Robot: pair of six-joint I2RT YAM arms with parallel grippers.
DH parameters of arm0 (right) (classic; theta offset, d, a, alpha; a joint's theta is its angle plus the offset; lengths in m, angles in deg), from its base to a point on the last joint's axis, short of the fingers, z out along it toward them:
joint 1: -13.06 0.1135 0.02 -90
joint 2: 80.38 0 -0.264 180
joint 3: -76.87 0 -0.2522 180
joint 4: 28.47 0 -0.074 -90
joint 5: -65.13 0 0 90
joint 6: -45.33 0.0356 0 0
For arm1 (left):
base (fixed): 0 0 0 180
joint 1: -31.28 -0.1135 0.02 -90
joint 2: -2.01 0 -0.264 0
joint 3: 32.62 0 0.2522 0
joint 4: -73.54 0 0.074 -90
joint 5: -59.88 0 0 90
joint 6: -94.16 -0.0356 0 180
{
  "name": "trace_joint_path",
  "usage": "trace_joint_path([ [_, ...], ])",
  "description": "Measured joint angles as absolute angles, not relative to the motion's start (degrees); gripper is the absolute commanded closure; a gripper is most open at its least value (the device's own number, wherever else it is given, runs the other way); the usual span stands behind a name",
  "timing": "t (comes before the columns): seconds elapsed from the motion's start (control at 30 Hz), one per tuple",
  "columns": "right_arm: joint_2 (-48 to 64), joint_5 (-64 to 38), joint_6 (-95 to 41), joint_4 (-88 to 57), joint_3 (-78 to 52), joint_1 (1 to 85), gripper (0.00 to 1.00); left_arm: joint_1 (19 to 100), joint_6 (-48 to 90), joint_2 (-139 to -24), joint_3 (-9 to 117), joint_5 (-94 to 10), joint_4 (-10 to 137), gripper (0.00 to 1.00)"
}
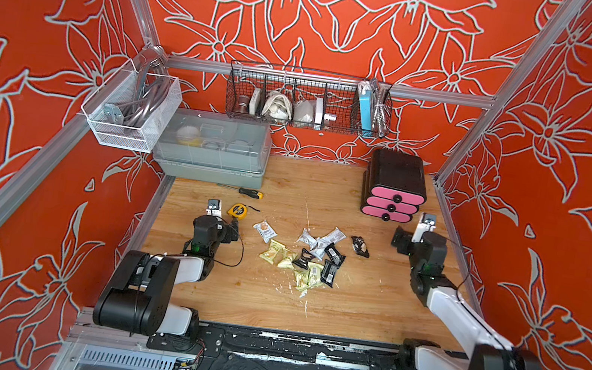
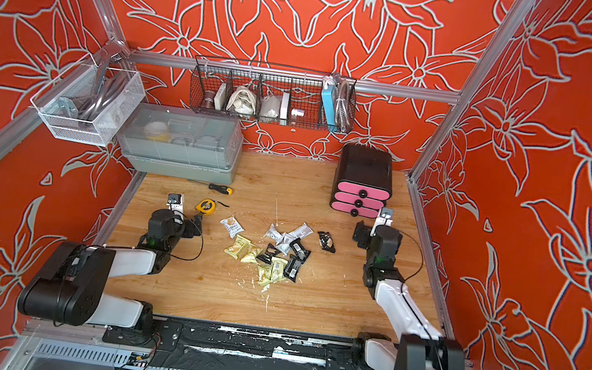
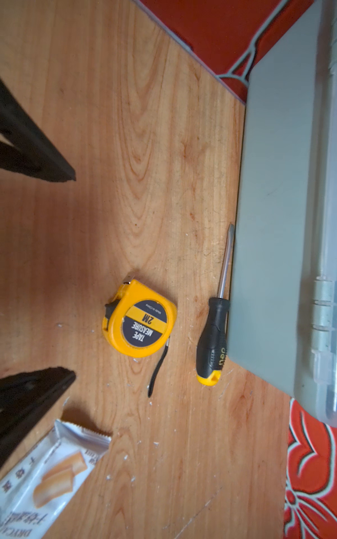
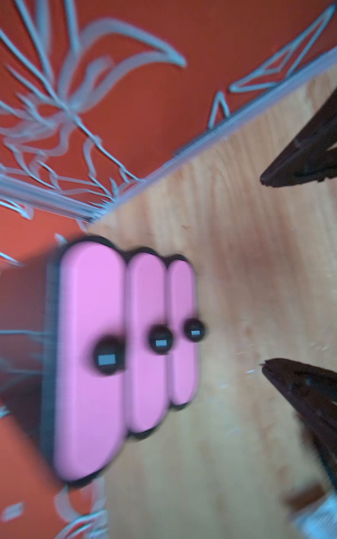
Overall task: Place the cookies into the drawer by color
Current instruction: Open the drawer in the storage box.
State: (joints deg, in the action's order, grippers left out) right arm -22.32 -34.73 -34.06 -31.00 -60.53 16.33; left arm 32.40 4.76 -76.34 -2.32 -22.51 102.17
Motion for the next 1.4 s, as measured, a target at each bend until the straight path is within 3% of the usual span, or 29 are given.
trace_joint_path([
  [0.17,-36.6,-34.9,-20.4,-22.2,-60.6,16.3,0.07,36.5,5.5,-66.8,-2.2,-16.1,96.8,0.02],
  [0.27,-39.3,-33.8,-12.1,-17.1,-60.7,16.3,0.07,38.9,6.1,-57.7,-1.5,-15.9,89.3,0.02],
  [0.4,-37.4,-29.8,-1.8,-13.9,-60.6,16.3,0.07,49.5,11.1,-42.2,0.4,-16.2,78.4,0.02],
  [0.57,-28.4,-25.1,8.9,-12.9,-57.3,16.3,0.07,51.7,30.2,-31.8,4.8,-20.2,68.9,0.02],
  [0.73,-19.5,-23.2,13.4,-13.4,-51.0,14.6,0.07,51.7,37.5,-36.9,18.6,-22.9,54.8,0.02],
  [0.97,-9.9,-17.9,18.1,-18.5,-46.3,9.4,0.09,51.7,23.8,-51.4,38.2,-31.1,40.4,0.02],
  [1.4,8.8,-3.2,25.7,-30.8,-37.4,3.7,0.23,51.7,13.5,-53.6,32.3,-36.3,39.2,0.02],
])
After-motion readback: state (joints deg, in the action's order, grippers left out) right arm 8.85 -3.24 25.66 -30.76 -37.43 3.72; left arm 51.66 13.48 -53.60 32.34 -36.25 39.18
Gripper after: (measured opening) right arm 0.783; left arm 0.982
